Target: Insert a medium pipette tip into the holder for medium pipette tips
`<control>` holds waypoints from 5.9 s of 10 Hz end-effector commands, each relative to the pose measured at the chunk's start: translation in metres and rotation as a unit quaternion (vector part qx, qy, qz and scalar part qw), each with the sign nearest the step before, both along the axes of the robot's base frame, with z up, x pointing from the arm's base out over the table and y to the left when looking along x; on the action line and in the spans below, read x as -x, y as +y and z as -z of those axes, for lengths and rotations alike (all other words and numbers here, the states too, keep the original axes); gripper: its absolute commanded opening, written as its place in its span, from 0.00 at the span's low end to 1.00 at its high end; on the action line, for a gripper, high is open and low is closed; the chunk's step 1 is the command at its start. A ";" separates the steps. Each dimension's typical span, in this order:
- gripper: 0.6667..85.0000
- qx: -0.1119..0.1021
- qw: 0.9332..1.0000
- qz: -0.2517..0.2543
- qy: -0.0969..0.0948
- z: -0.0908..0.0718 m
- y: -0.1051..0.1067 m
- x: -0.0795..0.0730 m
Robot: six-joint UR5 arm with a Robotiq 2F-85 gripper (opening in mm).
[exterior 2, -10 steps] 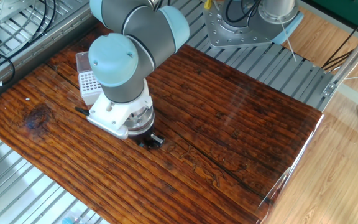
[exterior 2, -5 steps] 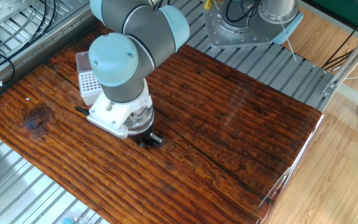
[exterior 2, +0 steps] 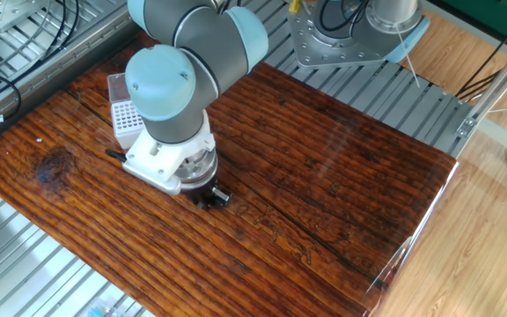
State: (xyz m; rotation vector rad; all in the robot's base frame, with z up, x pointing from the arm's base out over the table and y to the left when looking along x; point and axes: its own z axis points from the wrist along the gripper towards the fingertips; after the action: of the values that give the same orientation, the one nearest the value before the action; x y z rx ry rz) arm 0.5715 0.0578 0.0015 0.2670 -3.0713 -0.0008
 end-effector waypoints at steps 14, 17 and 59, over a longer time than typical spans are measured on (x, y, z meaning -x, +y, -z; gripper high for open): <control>0.09 0.014 1.000 -0.020 -0.009 -0.027 0.002 0.000; 0.06 0.012 0.998 -0.053 -0.017 -0.056 0.010 0.005; 0.05 0.003 0.927 -0.332 -0.175 -0.123 -0.042 -0.067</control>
State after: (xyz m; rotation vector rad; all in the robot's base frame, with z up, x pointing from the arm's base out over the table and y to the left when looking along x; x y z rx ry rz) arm 0.6271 0.0058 0.1225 1.5651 -3.0480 0.0819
